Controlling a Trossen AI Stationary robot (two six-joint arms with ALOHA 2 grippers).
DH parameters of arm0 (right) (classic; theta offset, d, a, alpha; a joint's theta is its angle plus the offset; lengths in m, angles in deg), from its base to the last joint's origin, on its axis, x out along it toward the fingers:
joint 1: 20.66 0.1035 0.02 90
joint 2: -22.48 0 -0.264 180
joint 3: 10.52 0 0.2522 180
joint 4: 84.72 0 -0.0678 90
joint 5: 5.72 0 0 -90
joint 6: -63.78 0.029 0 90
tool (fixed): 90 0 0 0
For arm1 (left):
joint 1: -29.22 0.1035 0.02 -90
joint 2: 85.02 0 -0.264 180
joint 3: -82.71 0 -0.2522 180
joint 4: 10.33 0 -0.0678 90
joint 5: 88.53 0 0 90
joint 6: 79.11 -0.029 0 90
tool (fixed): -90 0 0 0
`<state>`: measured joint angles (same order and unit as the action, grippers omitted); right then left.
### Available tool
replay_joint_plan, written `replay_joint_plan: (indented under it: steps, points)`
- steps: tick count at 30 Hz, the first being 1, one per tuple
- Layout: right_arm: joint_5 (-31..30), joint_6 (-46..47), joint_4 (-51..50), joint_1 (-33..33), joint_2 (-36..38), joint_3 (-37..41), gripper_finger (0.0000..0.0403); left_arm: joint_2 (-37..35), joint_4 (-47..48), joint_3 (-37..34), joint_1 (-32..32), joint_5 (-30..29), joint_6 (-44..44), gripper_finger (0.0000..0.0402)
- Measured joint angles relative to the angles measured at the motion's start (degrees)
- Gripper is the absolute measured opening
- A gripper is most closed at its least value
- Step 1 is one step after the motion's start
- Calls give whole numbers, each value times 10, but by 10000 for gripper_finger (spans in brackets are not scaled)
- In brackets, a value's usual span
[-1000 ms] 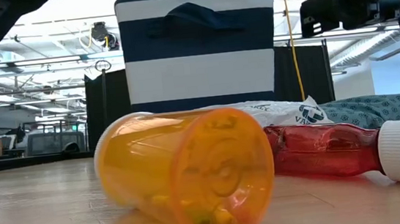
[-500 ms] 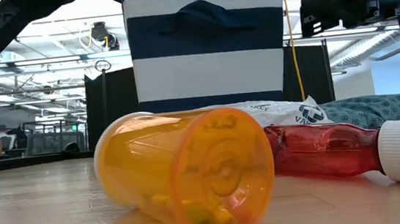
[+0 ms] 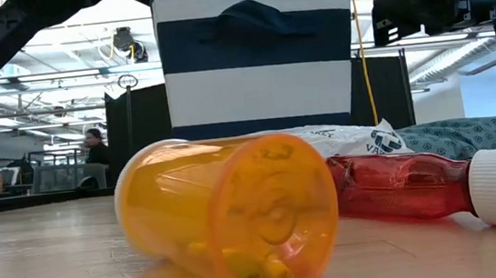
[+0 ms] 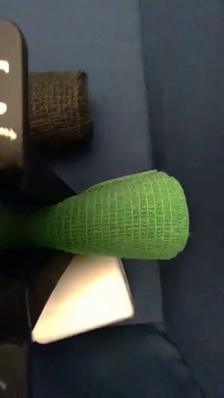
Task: Pick & place medical supplies in basket/bin
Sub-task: Put the green bandage into the blue bin, then put the red medicine bottle into the blue bin
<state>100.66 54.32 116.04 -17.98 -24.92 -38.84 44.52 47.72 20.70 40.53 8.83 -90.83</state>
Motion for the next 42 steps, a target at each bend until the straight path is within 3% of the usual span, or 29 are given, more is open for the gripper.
replay_joint_plan:
  steps: [5, 13, 19, 24, 28, 32, 39, 42]
  points:
    - [0, -2, 0, 0, 0, 0, 0, -5, 1, 0, -1, 0, 2, 103]
    - [0, -5, 13, 0, 0, 0, 0, -68, 15, 0, -2, -41, -4, 241]
    - [0, -9, 15, 0, 0, 0, 0, -185, 58, 0, -5, -60, -6, 320]
    - [0, -9, 18, 0, 0, 0, 0, -317, 120, 0, -29, -62, 3, 338]
    - [0, -9, 17, 0, 0, 0, 0, -410, 153, -8, -69, -83, 2, 306]
    - [0, 8, 17, 0, 0, 0, 0, -507, 128, -85, -110, -110, 11, 224]
    - [2, 32, 21, 0, 0, 0, 0, -695, -131, -417, -163, -119, 57, 44]
    - [2, 43, 21, 0, 0, 0, 0, -770, -244, -547, -177, -121, 65, 11]
